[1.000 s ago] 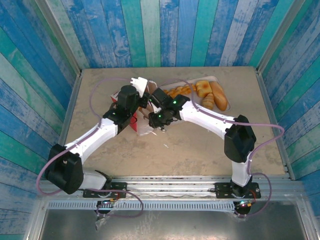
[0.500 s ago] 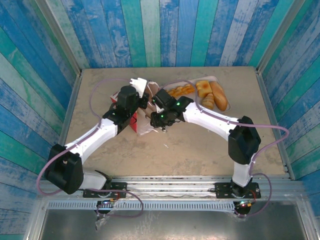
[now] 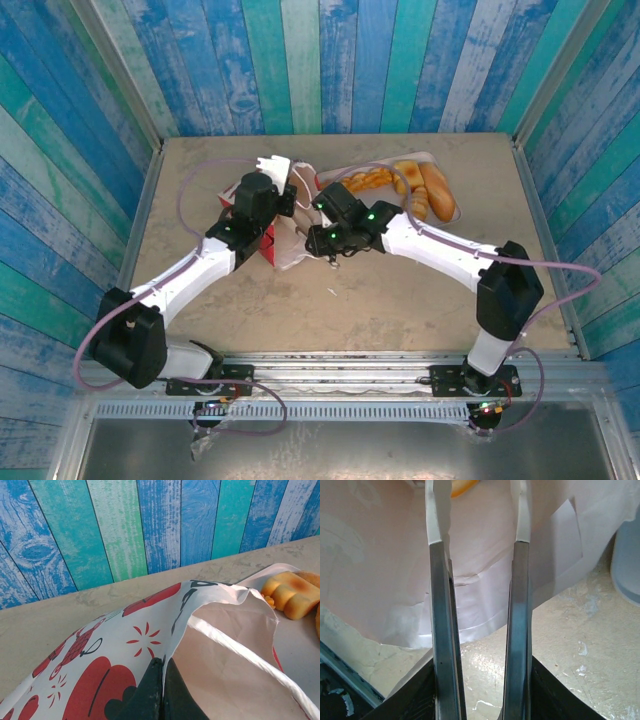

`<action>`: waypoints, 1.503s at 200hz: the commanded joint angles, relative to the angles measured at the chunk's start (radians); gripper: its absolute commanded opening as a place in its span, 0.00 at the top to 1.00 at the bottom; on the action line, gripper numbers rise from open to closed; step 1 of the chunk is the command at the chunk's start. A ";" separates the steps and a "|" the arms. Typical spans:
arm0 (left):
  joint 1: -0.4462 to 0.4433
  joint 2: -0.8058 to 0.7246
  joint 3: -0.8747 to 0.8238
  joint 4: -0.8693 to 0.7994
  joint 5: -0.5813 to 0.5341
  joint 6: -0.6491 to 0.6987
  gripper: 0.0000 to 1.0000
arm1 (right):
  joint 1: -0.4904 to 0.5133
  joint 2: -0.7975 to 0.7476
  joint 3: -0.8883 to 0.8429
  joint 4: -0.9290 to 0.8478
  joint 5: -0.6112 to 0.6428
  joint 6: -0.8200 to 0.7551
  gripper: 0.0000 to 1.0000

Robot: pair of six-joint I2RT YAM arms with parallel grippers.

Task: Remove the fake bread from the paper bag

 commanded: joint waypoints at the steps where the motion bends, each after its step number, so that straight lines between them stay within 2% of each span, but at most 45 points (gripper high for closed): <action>1: 0.006 -0.040 0.003 0.019 -0.033 -0.036 1.00 | -0.014 -0.017 -0.014 0.033 0.005 0.027 0.57; 44: 0.008 -0.042 0.014 0.002 -0.058 -0.054 1.00 | -0.020 0.008 -0.015 0.032 -0.023 0.041 0.57; 154: 0.007 -0.071 -0.004 0.031 0.075 -0.053 1.00 | -0.021 0.141 0.125 0.007 -0.118 -0.018 0.57; 204: 0.008 -0.083 -0.018 0.040 0.175 -0.010 1.00 | -0.021 0.160 0.189 -0.067 -0.068 -0.042 0.56; 233: 0.008 -0.084 -0.024 0.041 0.185 0.007 1.00 | -0.029 0.160 0.201 -0.108 -0.049 -0.043 0.56; 300: 0.008 -0.115 -0.033 0.038 0.199 0.037 1.00 | -0.027 0.194 0.280 -0.168 -0.124 -0.176 0.56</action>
